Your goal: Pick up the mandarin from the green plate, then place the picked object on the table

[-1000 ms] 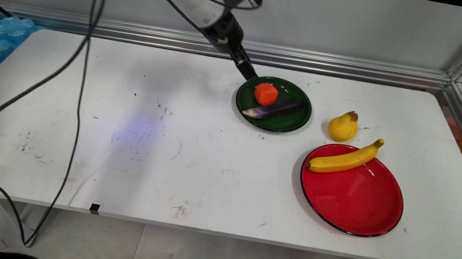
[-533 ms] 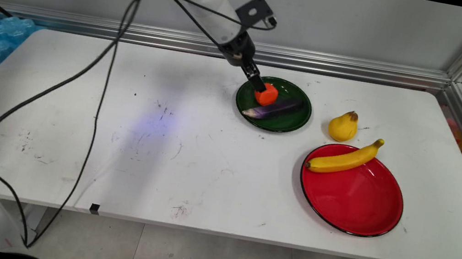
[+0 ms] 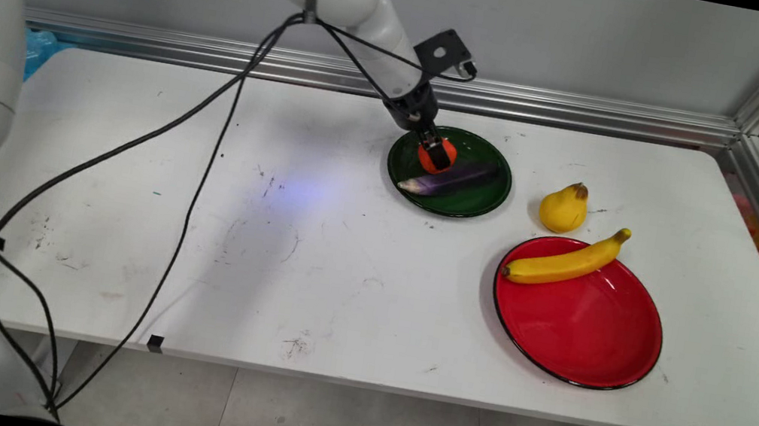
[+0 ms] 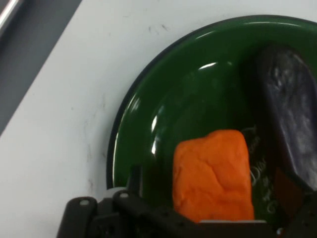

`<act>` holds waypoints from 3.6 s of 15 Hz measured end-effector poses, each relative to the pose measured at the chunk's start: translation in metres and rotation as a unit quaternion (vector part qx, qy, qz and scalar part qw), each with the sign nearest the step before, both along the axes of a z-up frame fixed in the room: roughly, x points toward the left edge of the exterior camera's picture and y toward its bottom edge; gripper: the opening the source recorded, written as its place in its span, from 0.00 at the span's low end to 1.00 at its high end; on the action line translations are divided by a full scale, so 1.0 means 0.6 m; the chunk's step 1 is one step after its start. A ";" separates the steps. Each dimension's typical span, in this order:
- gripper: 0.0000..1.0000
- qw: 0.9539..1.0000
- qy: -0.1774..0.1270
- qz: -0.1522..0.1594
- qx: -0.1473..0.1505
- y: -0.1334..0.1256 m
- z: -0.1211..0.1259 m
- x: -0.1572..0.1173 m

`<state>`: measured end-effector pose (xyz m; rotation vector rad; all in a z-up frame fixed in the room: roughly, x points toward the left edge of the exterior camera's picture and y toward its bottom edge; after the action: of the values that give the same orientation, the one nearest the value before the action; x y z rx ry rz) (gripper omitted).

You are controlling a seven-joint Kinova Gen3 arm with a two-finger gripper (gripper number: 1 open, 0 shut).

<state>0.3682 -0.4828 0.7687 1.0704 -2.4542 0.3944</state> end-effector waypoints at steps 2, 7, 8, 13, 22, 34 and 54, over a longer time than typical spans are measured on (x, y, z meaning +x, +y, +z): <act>1.00 1.000 -0.002 -0.002 0.002 -0.009 -0.010 -0.008; 0.00 1.000 -0.012 -0.015 0.005 -0.020 -0.016 -0.017; 0.00 1.000 -0.015 -0.019 0.006 -0.019 -0.014 -0.016; 0.00 0.999 -0.029 -0.035 0.005 -0.002 0.025 -0.004; 0.00 0.989 -0.029 -0.145 -0.009 0.092 0.169 -0.007; 0.00 0.962 -0.012 -0.271 0.012 0.207 0.189 -0.095; 1.00 0.954 -0.045 -0.295 0.037 0.213 -0.008 -0.180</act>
<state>0.2602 -0.3549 0.7638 0.3044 -2.7303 0.1599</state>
